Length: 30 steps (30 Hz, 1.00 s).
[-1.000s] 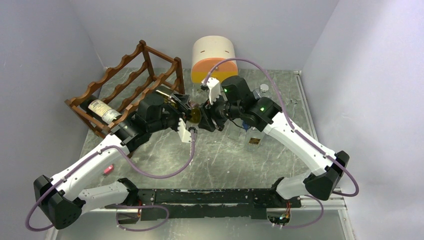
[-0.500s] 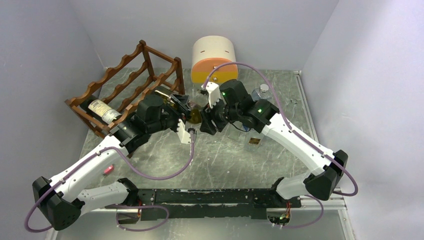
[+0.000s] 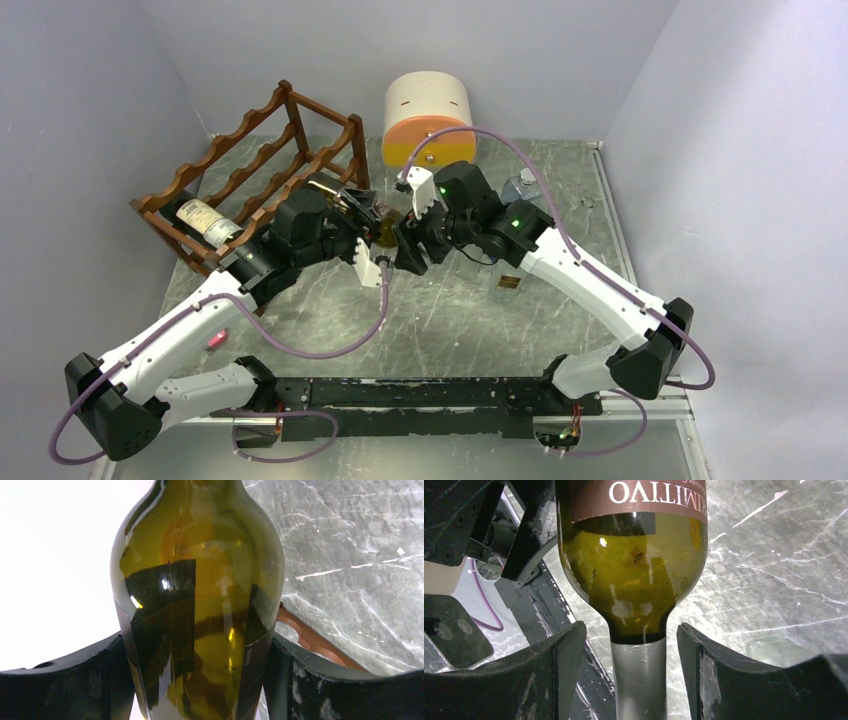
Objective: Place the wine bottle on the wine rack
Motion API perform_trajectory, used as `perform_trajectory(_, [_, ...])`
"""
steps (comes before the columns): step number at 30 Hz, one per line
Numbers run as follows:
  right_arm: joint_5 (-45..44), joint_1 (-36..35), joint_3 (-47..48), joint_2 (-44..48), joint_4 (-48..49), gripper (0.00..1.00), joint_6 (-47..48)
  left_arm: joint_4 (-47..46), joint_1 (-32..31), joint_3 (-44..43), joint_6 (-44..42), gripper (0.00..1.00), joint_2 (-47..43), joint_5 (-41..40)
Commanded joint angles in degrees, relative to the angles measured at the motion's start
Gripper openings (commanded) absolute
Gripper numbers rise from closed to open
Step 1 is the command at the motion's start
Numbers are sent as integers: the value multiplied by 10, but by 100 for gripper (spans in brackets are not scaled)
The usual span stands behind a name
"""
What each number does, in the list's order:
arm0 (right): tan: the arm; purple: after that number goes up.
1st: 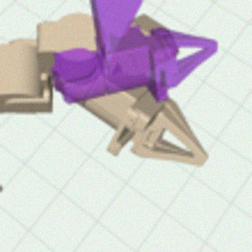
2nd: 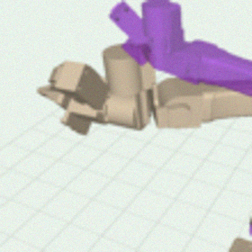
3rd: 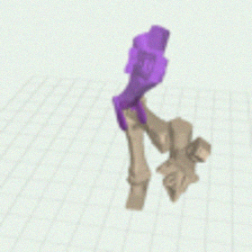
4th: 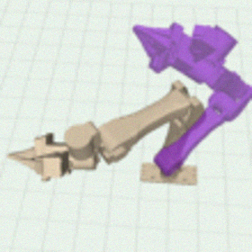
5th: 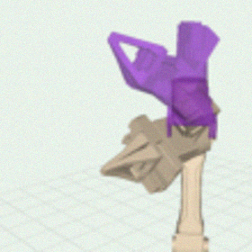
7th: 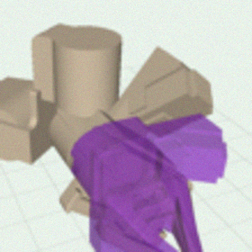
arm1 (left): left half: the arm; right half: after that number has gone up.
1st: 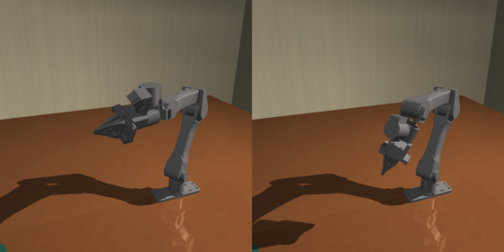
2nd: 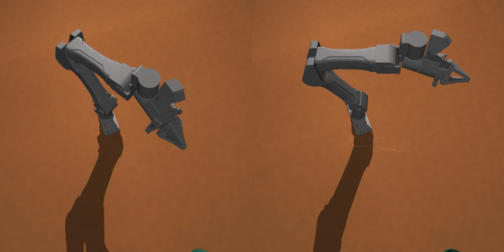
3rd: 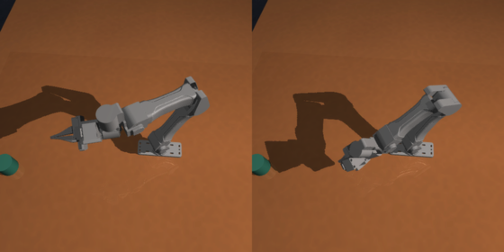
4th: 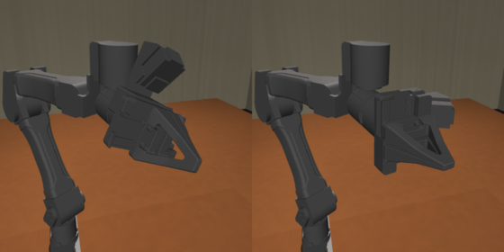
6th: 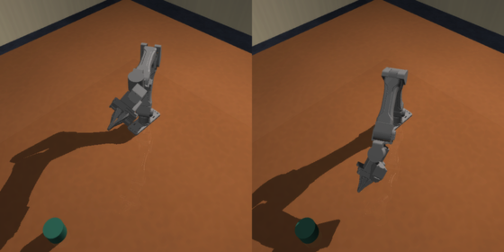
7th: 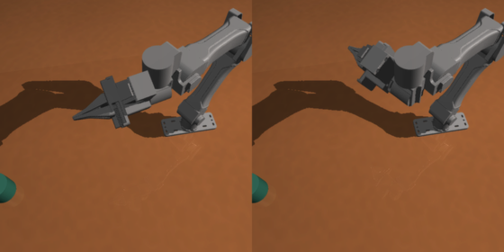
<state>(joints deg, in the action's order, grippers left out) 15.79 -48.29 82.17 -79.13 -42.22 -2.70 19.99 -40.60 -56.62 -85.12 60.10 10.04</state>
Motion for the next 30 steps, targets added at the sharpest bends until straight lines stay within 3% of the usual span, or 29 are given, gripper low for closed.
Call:
perform_trajectory(1, [-5, -9, 8, -14, 15, 70, 6, -72, -5, -24, -5, 7, -9, 8])
perform_trajectory(4, [-6, -12, 18, -20, 13, 56, 7, -76, -5, -26, -2, 7, -4, 8])
perform_trajectory(6, [-7, -12, 19, -21, 14, 39, 8, -81, -4, -27, 2, 7, -3, 11])
perform_trajectory(9, [-3, -12, 17, -18, 20, 5, 6, -77, -5, -31, 6, 7, -2, 13])
perform_trajectory(10, [-3, -13, 16, -15, 27, 0, 3, -70, -5, -36, 8, 7, -1, 14])
perform_trajectory(13, [-15, -14, 11, -3, 53, 0, -9, -63, -5, -42, 17, 9, 0, 16])
perform_trajectory(15, [-25, -14, 8, 4, 68, 0, -14, -71, -5, -36, 24, 20, -4, 18])
perform_trajectory(17, [-35, -14, 5, 11, 78, 0, -19, -79, -5, -28, 28, 45, -8, 18])
perform_trajectory(18, [-40, -14, 6, 12, 79, 0, -21, -79, -5, -25, 31, 62, -10, 16])
perform_trajectory(19, [-46, -14, 11, 12, 76, 0, -25, -72, -5, -25, 28, 100, -9, 13])
perform_trajectory(21, [-60, -14, 18, 12, 68, 0, -29, -55, -5, -27, 26, 94, -5, 2])
perform_trajectory(30, [-166, -14, -4, 61, 97, 0, -57, -43, -5, -3, 32, 94, -31, -20])
